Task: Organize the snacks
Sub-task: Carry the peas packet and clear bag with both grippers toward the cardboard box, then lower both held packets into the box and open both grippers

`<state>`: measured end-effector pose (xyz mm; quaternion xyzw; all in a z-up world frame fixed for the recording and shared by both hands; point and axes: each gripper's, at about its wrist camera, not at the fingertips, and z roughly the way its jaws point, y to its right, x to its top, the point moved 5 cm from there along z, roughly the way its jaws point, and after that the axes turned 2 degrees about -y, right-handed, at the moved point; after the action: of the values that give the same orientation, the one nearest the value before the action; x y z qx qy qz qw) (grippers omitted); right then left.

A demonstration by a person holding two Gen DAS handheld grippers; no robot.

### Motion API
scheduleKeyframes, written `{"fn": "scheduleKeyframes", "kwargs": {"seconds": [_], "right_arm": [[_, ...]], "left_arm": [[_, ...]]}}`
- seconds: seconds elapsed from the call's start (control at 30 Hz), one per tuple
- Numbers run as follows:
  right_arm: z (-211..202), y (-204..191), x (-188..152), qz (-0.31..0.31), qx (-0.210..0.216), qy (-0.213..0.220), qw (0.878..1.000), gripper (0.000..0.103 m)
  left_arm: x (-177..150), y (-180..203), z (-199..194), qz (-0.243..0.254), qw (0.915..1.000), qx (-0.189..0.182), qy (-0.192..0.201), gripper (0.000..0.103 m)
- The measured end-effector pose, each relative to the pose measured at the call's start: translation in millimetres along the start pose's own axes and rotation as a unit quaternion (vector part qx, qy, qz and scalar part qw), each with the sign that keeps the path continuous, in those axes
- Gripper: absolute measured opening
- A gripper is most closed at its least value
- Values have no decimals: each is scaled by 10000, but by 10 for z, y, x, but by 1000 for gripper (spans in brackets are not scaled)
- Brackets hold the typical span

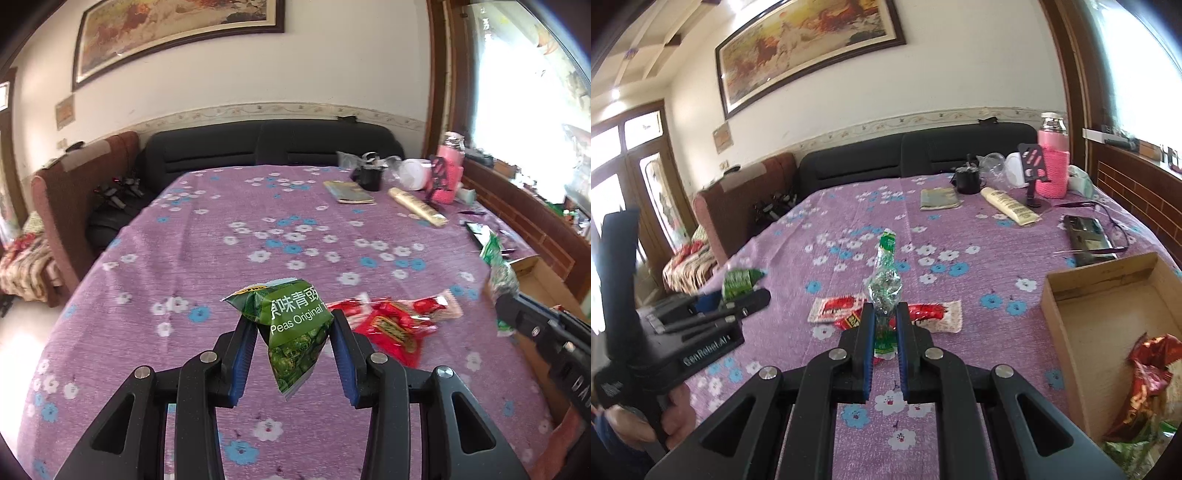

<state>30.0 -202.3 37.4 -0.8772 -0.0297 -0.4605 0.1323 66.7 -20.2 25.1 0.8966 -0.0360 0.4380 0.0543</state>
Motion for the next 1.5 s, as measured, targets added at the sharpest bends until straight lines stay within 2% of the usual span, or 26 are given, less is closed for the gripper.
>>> {"fn": "scheduleKeyframes", "kwargs": {"seconds": [0.13, 0.3, 0.6, 0.73, 0.87, 1.07, 1.27, 1.5], "right_arm": [[-306, 210, 28, 206, -74, 130, 9997, 10], [-681, 605, -10, 506, -303, 286, 9979, 10], [-1153, 1447, -317, 1175, -869, 397, 9885, 10], [-1305, 1656, -396, 1285, -989, 464, 9857, 10], [-1443, 1892, -488, 1430, -1153, 497, 9817, 10], [-1547, 2161, -652, 1605, -1326, 409, 9772, 10], [-1501, 2239, -759, 1613, -1451, 192, 9760, 10], [-1401, 2292, -843, 1677, -1482, -94, 9746, 11]], "left_arm": [[0, 81, -38, 4, 9992, -396, -76, 42], [-15, 325, -191, 199, 9979, -605, -62, 42], [-57, 1155, -446, 595, 9890, -1350, -143, 42], [-71, 1605, -504, 776, 9809, -1764, -273, 42], [-144, 2074, -557, 1017, 9687, -2211, -484, 42], [-386, 2685, -598, 1468, 9505, -2630, -761, 42], [-635, 3066, -619, 1845, 9362, -2827, -980, 42], [-776, 3218, -601, 2019, 9299, -2859, -1131, 42]]}}
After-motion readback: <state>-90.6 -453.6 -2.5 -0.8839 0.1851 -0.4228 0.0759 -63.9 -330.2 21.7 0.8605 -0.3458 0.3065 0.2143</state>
